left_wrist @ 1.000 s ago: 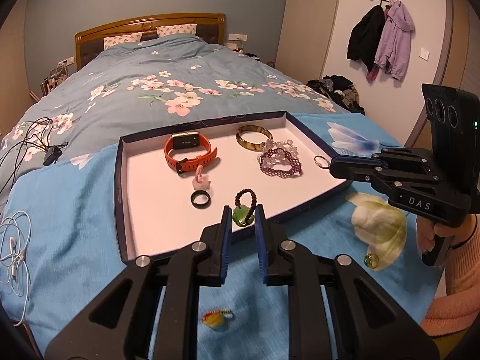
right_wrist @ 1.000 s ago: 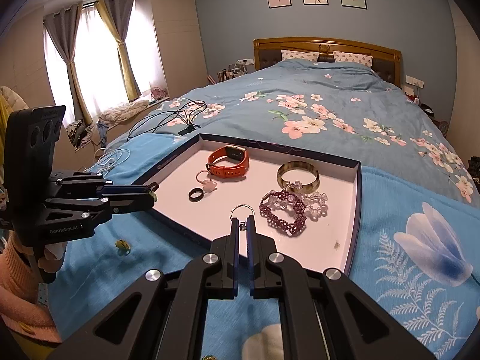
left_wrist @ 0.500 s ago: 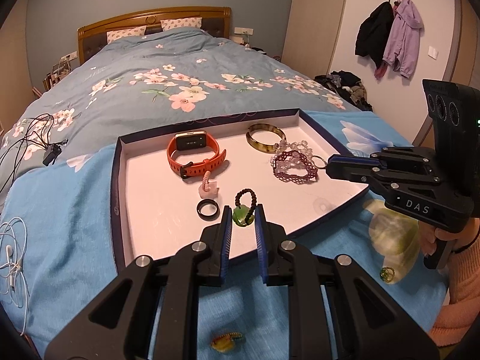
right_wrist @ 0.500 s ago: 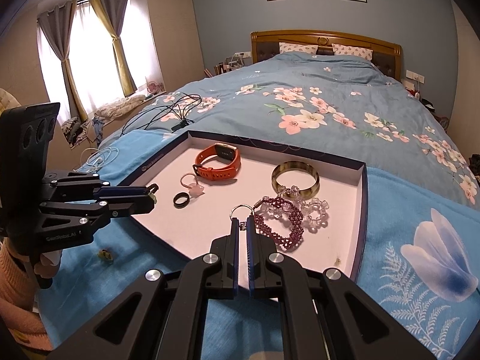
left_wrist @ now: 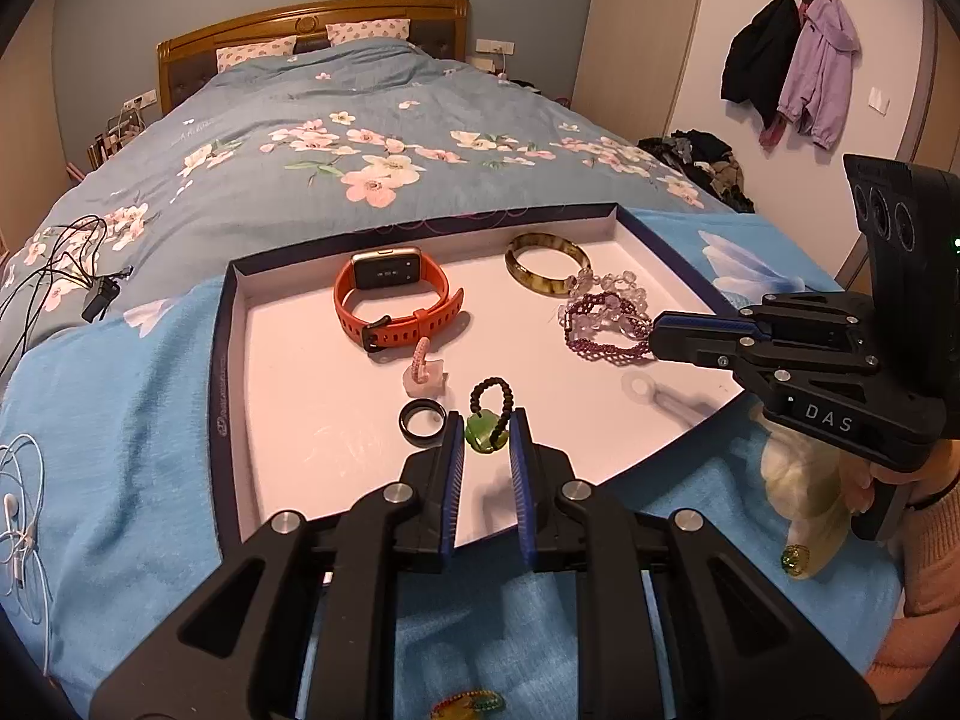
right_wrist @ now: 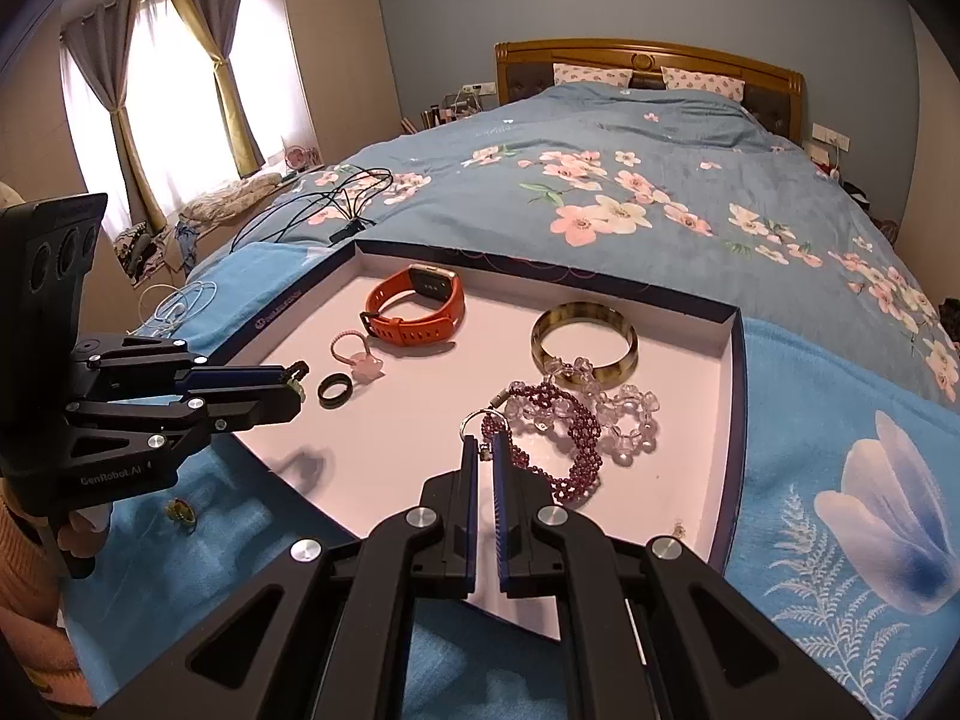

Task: Organize jewelry
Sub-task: 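Carry the silver ring with right gripper while left gripper carries the green ring over the box, then open both grippers to release the silver ring and green ring in the box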

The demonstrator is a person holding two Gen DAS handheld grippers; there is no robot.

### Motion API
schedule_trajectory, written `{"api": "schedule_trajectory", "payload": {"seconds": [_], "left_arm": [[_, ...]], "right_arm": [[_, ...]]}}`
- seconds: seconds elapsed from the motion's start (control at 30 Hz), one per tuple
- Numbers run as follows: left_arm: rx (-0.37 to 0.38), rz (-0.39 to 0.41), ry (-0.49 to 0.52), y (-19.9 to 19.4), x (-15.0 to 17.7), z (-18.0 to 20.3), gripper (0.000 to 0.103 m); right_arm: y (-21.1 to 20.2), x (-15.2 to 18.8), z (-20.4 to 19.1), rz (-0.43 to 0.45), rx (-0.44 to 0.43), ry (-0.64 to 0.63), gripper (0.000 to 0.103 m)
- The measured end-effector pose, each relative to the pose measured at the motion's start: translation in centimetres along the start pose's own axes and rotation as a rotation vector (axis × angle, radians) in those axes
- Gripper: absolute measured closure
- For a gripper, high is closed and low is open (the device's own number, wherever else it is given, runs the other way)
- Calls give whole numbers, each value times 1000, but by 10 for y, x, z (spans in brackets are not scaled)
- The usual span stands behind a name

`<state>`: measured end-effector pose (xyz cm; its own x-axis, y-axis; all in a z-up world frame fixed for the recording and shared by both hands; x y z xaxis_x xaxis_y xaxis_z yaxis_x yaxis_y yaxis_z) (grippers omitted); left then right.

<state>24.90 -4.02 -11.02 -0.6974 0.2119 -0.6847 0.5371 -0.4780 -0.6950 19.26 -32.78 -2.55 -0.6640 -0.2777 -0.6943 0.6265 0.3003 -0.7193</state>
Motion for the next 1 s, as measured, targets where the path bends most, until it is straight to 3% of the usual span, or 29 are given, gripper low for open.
{"api": "schedule_trajectory", "payload": {"seconds": [0.8, 0.9, 1.0], "left_arm": [[-1, -44, -22, 24, 0, -6, 86], [2, -24, -23, 19, -2, -5, 77], [6, -6, -25, 12, -3, -5, 75]], "right_arm": [[19, 4, 2, -48, 47, -14, 98], [14, 3, 4, -36, 50, -4, 98], [6, 3, 5, -19, 49, 5, 95]]}}
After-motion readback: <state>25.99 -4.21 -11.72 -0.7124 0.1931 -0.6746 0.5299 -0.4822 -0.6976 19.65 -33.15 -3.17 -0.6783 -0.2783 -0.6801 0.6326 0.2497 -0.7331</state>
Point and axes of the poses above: each gripper's, at about its wrist camera, not at the fingertips, and y roughly the way its jaws point, z to its right, x to its underside, the point moved 7 cm from there along y, roughly the way its jaws point, and after that the axes turned 9 degrees about x, right-handed, at the moved point
